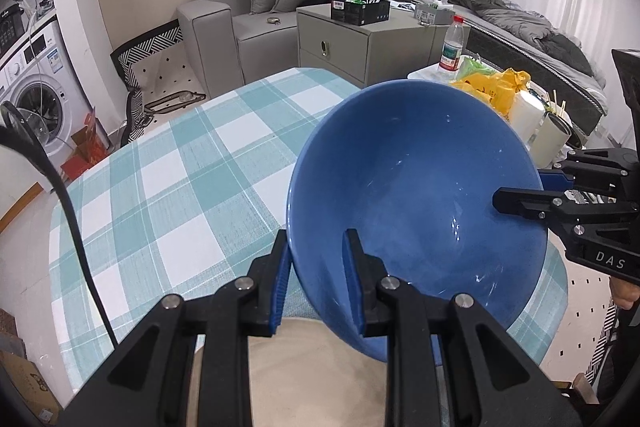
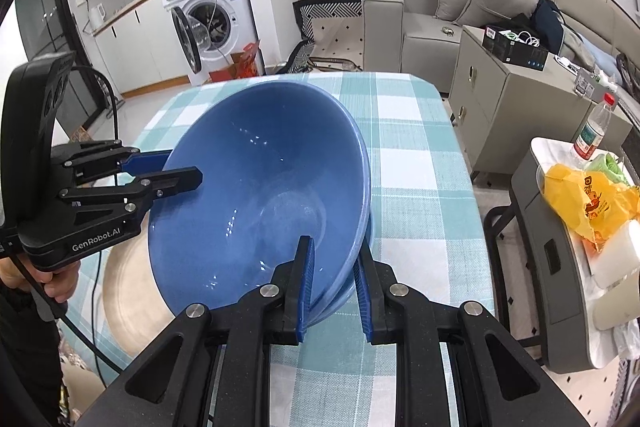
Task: Organize plates and bowls
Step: 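Carry the held blue bowl over the nested blue bowls, then lower the blue bowl into the nested blue bowls and open both grippers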
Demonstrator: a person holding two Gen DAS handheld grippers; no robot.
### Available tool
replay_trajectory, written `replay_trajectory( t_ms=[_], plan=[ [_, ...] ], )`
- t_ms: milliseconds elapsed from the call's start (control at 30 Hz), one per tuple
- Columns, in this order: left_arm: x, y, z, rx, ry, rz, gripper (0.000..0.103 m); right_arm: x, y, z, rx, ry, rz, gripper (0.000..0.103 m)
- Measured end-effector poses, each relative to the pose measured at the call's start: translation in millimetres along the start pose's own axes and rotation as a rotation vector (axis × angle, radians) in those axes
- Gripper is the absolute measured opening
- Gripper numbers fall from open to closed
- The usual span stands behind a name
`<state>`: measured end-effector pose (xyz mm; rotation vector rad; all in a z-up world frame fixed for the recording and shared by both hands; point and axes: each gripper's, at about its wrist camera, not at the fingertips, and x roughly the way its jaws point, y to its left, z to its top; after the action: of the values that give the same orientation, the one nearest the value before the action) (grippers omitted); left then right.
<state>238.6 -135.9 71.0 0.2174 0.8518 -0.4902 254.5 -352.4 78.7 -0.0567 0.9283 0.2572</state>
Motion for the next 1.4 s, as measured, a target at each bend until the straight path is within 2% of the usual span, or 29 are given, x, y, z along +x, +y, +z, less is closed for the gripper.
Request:
replay_trajectory(
  t_ms=[533, 800, 1000, 1067, 1133, 1200, 1267, 1300, 1367, 1400],
  plan=[
    [16, 8, -8, -0.001, 0.033, -0.002, 0.024, 26, 14, -3, -0.059, 0.023, -0.092, 0.02],
    [23, 0, -11, 0.043, 0.046, 0.027, 0.024, 28, 17, -5, -0.08, 0.019, -0.146, 0.02],
    [23, -3, -11, 0.058, 0.048, 0.037, 0.028, 31, 19, -6, -0.126, 0.012, -0.224, 0.023],
    [23, -1, -11, 0.055, 0.047, 0.041, 0.037, 33, 22, -9, -0.157, 0.014, -0.244, 0.025],
    [22, 0, -12, 0.05, 0.044, 0.046, 0.04, 35, 22, -11, -0.173, 0.01, -0.256, 0.025],
    [21, 1, -14, 0.048, 0.047, 0.045, 0.042, 36, 20, -12, -0.168, 0.018, -0.237, 0.028],
    [21, 3, -15, 0.043, 0.048, 0.053, 0.054, 37, 16, -13, -0.155, 0.027, -0.214, 0.034],
    [20, 5, -15, 0.04, 0.048, 0.056, 0.054, 37, 14, -14, -0.147, 0.027, -0.2, 0.037],
    [19, 7, -17, 0.034, 0.052, 0.042, 0.054, 34, 9, -14, -0.116, 0.024, -0.162, 0.049],
    [18, 9, -17, 0.028, 0.053, 0.034, 0.054, 33, 5, -13, -0.096, 0.021, -0.14, 0.05]
  ],
)
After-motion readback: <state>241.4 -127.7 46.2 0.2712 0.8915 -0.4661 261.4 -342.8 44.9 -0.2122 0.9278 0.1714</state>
